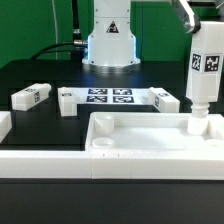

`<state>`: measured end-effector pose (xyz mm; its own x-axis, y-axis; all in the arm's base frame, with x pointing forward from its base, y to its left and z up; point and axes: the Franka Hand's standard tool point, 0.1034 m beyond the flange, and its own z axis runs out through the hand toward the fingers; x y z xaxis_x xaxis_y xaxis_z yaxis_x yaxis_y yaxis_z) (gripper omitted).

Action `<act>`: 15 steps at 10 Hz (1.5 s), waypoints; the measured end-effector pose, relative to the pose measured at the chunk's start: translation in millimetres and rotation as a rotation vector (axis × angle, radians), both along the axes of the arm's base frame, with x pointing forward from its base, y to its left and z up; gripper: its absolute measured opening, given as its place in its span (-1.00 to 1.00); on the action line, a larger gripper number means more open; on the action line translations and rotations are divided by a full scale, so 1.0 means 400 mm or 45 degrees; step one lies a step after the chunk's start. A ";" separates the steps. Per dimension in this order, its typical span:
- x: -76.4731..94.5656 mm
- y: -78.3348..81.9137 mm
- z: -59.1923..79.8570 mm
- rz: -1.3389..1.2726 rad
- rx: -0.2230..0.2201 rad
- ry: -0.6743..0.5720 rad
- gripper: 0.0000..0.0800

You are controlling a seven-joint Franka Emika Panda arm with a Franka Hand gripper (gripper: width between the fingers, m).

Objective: Assemble desk

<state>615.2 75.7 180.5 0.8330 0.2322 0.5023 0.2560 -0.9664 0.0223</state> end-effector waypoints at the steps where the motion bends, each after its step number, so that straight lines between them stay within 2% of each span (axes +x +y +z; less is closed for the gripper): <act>1: -0.004 0.002 -0.005 0.003 0.000 0.019 -0.27; 3: -0.001 0.013 -0.029 0.044 -0.016 0.030 -0.27; 6: 0.042 0.028 -0.068 0.158 -0.059 0.040 -0.27; 9: 0.040 0.030 -0.074 0.155 -0.056 0.046 -0.27; 12: 0.030 0.062 -0.084 0.168 -0.047 0.068 -0.27; 15: 0.027 0.068 -0.088 0.176 -0.046 0.102 -0.27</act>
Offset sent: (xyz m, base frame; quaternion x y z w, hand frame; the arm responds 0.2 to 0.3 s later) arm 0.0272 0.0141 -0.0137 -0.0015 -0.0171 -0.1024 0.9946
